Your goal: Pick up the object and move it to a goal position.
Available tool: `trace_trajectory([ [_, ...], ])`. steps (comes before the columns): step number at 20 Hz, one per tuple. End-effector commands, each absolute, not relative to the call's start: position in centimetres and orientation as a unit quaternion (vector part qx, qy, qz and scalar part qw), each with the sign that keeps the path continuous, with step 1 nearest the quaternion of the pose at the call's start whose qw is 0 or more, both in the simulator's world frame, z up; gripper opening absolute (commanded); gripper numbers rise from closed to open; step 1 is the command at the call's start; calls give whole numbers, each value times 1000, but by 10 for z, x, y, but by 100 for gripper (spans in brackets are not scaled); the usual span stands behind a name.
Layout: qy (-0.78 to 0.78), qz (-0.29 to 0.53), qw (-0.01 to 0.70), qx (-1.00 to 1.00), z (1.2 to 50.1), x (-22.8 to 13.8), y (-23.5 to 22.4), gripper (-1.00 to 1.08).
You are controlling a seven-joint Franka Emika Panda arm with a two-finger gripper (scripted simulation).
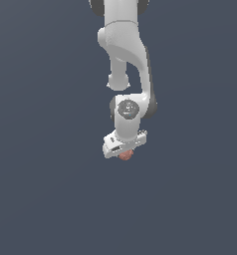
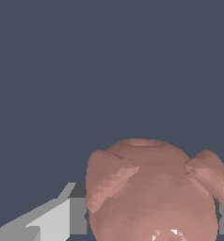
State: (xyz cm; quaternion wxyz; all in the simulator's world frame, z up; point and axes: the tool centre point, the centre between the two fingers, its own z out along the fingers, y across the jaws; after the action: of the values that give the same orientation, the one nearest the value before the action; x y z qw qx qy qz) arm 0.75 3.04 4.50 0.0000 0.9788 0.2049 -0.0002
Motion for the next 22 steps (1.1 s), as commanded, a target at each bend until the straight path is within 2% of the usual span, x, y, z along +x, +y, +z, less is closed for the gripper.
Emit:
trace_trajectory([
  [1,205,0,0,979,52,6,27,-100],
  [11,205,0,0,979,112,-7,2,-100],
  [22,205,0,-1,979,231,-33,-46,-100],
])
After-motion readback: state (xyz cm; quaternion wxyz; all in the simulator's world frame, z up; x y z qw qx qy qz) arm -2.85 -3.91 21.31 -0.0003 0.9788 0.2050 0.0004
